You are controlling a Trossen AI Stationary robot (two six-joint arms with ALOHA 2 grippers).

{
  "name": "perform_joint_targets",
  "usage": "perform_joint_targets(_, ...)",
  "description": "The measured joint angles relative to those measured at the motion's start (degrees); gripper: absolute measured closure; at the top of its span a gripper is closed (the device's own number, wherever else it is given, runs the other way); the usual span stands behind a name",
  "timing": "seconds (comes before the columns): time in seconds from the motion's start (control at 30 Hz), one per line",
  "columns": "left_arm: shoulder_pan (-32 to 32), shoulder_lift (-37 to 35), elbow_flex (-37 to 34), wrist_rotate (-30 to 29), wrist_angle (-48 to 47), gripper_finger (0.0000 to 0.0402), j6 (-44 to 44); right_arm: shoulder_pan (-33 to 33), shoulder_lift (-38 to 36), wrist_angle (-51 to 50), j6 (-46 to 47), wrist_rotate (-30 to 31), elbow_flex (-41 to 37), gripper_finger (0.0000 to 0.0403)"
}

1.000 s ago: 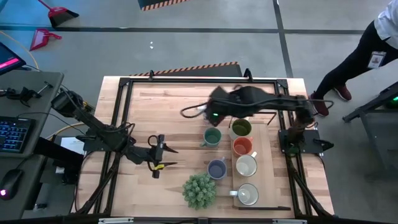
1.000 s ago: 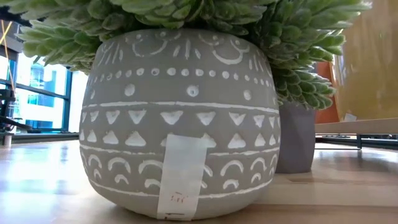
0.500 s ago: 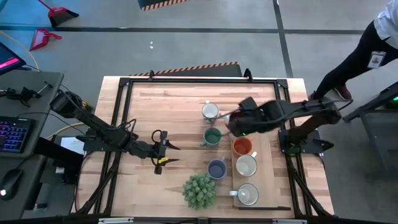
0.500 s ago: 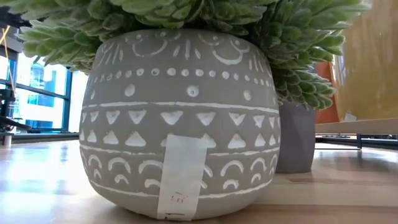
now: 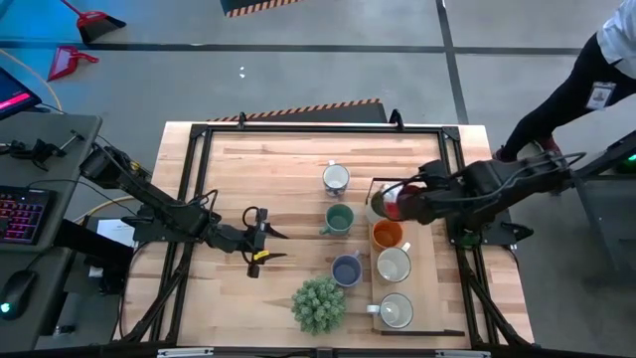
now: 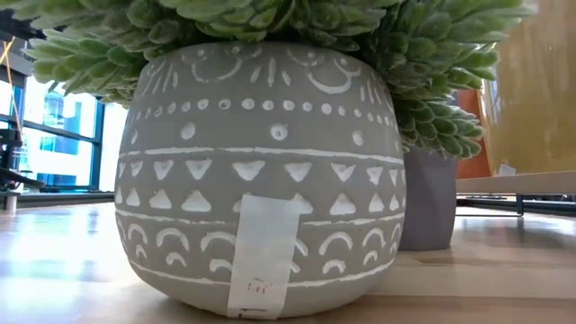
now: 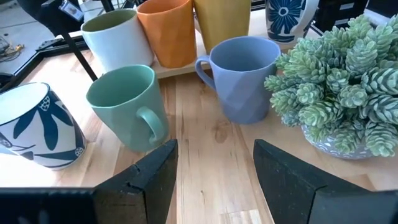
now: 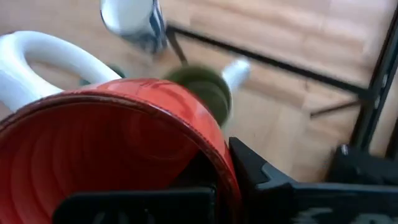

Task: Place coffee mugs
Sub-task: Put the red mug on the shelf

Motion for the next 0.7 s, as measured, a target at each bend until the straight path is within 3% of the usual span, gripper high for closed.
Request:
perform_joint_targets(0.23, -0.02, 0.00, 0.00, 0.04, -0.02, 0.0204, -1.43, 0.02, -3.09, -0.08, -0.83, -9.36, -3.01, 0.0403)
perform_joint_targets(0.7, -0.02, 0.00, 0.00, 1.38, 0.46, 0.0204, -3.04, -0.01, -9.30, -0.07, 3.49, -14.43, -12.73, 0.0403)
